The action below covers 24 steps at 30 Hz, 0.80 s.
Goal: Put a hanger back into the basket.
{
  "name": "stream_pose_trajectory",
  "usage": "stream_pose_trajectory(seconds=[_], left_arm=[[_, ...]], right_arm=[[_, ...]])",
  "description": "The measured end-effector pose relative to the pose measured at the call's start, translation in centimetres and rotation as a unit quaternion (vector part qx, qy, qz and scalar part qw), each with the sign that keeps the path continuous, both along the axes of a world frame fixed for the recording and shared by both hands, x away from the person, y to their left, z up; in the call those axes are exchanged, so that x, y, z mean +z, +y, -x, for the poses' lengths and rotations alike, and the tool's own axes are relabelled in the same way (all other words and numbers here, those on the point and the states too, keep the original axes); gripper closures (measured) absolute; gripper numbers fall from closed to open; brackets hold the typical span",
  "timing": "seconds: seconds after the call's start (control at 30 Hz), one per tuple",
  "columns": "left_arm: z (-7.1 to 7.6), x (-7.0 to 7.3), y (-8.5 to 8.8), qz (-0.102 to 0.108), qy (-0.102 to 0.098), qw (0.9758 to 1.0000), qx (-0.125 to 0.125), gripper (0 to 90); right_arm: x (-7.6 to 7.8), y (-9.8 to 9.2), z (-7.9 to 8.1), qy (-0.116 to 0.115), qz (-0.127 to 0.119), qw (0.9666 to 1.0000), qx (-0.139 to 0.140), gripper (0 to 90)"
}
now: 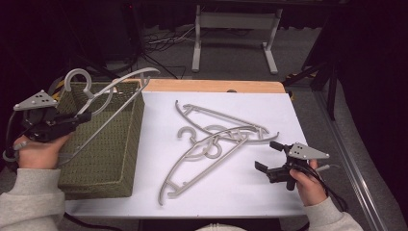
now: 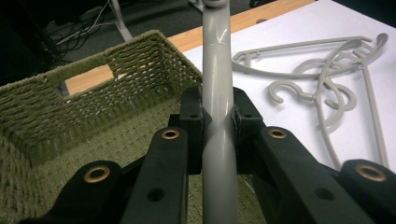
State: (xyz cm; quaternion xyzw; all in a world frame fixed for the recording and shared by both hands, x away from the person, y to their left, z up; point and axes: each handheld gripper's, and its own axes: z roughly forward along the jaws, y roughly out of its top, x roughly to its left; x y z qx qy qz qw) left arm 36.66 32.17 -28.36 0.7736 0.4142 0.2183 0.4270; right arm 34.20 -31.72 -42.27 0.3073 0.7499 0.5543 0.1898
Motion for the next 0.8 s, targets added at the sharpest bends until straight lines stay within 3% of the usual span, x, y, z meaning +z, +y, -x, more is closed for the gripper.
stream_pose_trajectory(seconds=[0.5,0.8], left_arm=[[-0.3,-2.2,2.9,-0.003,0.003,0.9993,0.038,79.2],[-0.2,-3.5,4.4,-0.005,0.015,0.9980,0.061,79.2]], right_arm=[[-0.1,0.1,0.1,0.001,-0.003,1.0000,0.007,0.0],[-0.2,0.2,0.0,0.002,-0.001,0.9999,0.010,0.0]])
